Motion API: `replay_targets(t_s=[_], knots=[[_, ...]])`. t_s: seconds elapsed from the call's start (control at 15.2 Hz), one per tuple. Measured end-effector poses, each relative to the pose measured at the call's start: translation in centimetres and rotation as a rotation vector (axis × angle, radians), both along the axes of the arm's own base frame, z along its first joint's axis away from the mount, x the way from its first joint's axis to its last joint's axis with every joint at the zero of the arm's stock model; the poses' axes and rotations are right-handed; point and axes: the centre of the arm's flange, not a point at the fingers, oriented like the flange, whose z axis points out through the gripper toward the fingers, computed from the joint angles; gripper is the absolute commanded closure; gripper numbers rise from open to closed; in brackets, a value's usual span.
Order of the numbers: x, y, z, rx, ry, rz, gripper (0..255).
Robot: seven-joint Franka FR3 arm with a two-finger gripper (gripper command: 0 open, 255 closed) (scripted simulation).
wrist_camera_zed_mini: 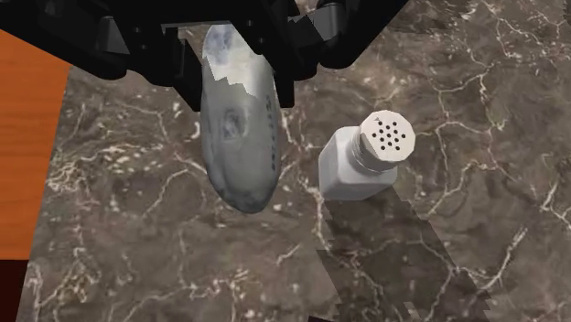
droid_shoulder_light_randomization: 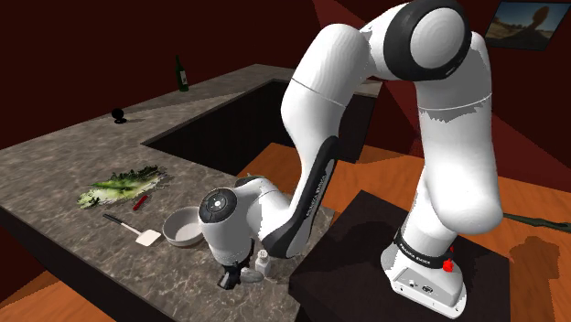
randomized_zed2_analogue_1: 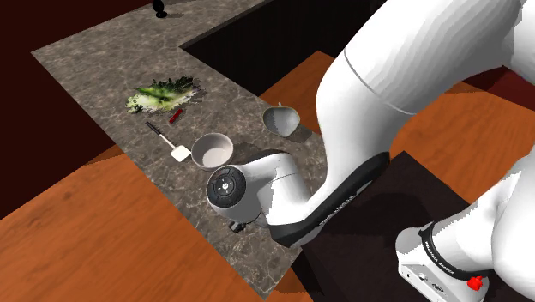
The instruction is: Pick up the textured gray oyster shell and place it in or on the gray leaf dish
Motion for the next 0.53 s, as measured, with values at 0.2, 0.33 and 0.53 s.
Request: replay_targets(t_s=[0.2, 0.33, 0.53], knots=[[-0.1, 0.0, 1.5, 0.000, 0.000, 0.000, 255], [0.0, 0.2, 2.7, 0.000, 0.000, 0.000, 255], [1.1, -1.0, 3.6, 0.000, 0.000, 0.000, 255]])
